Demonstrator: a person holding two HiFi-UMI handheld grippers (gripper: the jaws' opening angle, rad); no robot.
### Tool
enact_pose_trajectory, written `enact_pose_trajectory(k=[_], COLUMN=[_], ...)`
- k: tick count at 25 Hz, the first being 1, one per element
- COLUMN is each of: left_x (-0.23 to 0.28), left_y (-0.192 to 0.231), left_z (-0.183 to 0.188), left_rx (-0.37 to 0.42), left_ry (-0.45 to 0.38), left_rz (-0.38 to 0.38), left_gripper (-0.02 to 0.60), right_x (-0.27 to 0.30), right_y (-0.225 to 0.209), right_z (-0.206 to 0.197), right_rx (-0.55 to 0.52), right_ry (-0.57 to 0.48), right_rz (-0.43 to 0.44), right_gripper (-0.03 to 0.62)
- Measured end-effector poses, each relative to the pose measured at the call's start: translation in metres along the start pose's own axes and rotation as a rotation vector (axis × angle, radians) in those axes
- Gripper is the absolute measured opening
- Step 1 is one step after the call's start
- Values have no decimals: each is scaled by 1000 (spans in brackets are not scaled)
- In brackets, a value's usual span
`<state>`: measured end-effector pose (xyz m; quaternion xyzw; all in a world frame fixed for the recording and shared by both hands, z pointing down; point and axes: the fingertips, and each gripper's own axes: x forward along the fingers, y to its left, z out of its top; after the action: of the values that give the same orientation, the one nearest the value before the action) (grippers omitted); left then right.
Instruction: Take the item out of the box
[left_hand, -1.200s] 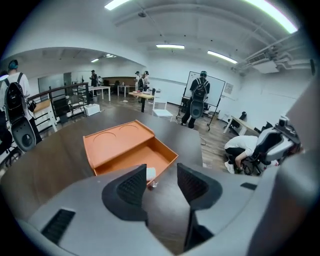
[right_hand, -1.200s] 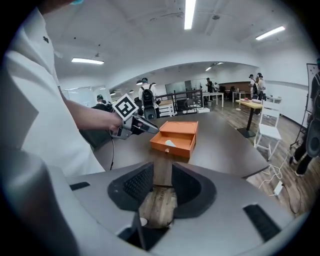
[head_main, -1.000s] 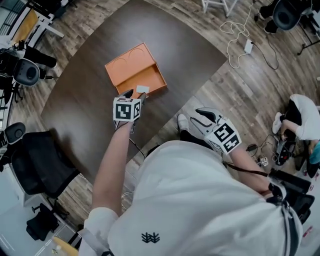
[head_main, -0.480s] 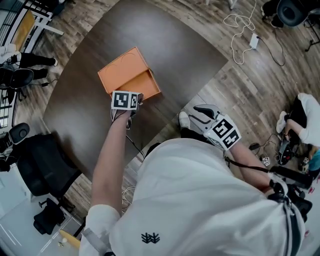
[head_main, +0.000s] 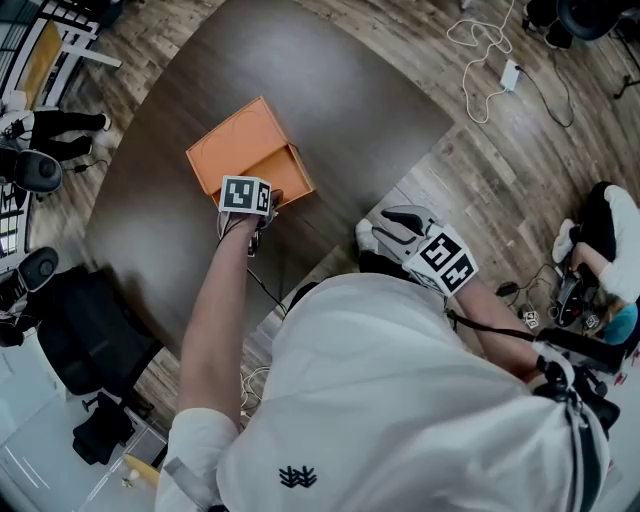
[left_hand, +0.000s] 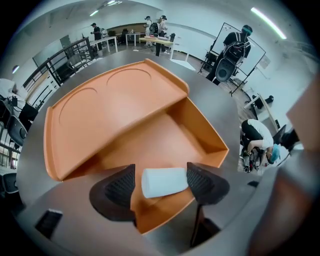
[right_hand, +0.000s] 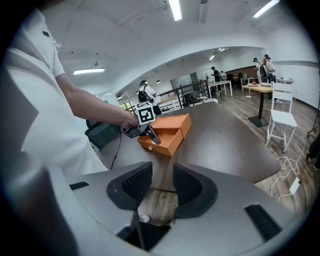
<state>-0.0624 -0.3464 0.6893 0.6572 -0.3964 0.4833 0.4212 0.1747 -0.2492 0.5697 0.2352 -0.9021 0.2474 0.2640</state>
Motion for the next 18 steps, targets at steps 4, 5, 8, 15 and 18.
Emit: enact_pose_trajectory(k=[4, 5, 8, 15, 18], left_x=[6, 7, 11, 14, 16], left_y=[-5, -5, -6, -1, -1], left_z=[-4, -5, -4, -5, -7], left_rx=[2, 5, 25, 59, 56], left_ry=[37, 43, 53, 65, 60], left_rz=[-28, -28, -19, -26, -44], left_gripper=[314, 314, 314, 314, 313], right_x=[3, 4, 5, 6, 8], right_y=[-8, -10, -16, -20, -21], right_z=[-1, -1, -2, 3, 0], right_rx=[12, 14, 21, 21, 20], right_ry=[5, 5, 2, 6, 9], right_rz=[-2, -1, 2, 5, 6], right_gripper=[123, 121, 121, 120, 118])
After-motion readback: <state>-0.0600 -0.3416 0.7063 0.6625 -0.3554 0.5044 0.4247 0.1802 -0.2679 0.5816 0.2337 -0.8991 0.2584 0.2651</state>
